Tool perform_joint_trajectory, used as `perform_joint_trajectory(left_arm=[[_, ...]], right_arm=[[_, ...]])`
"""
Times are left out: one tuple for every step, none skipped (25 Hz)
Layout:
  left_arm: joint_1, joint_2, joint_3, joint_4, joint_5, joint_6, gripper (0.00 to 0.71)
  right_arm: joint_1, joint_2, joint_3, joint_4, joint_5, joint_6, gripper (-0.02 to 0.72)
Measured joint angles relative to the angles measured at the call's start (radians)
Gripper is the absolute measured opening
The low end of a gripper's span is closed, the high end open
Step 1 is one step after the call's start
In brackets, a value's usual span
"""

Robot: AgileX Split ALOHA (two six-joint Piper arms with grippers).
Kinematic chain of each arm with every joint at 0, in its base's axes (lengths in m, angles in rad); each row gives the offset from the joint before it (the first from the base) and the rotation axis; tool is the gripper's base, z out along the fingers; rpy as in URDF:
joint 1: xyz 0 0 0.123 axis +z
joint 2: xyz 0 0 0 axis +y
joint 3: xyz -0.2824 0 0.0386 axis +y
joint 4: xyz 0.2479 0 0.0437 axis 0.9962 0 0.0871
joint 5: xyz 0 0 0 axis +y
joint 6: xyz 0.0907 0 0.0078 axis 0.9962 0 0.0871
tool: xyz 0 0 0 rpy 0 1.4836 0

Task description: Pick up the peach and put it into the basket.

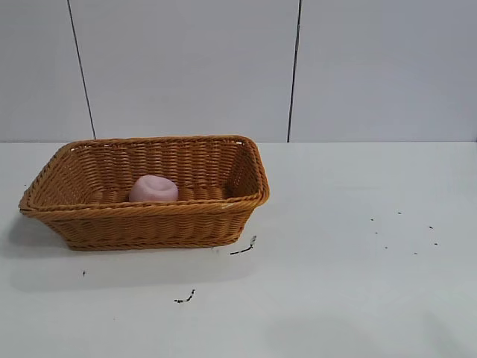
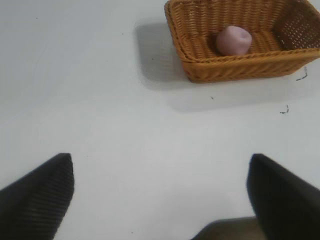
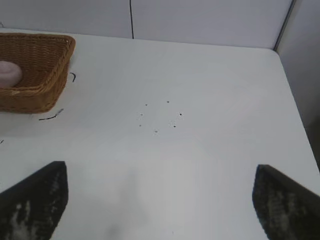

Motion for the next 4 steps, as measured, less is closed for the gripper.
perform_joint_trajectory(left_arm=[[0.000,0.000,0.000,0.000,0.000,0.000,0.692],[0.000,0.000,0.000,0.000,0.000,0.000,0.692],[0.000,0.000,0.000,0.000,0.000,0.000,0.692],[0.000,0.000,0.000,0.000,0.000,0.000,0.692]], right_arm=[[0.000,0.000,0.000,0.000,0.000,0.000,0.689],[0.000,0.000,0.000,0.000,0.000,0.000,0.689],[0.000,0.000,0.000,0.000,0.000,0.000,0.689],[0.000,0.000,0.000,0.000,0.000,0.000,0.689]])
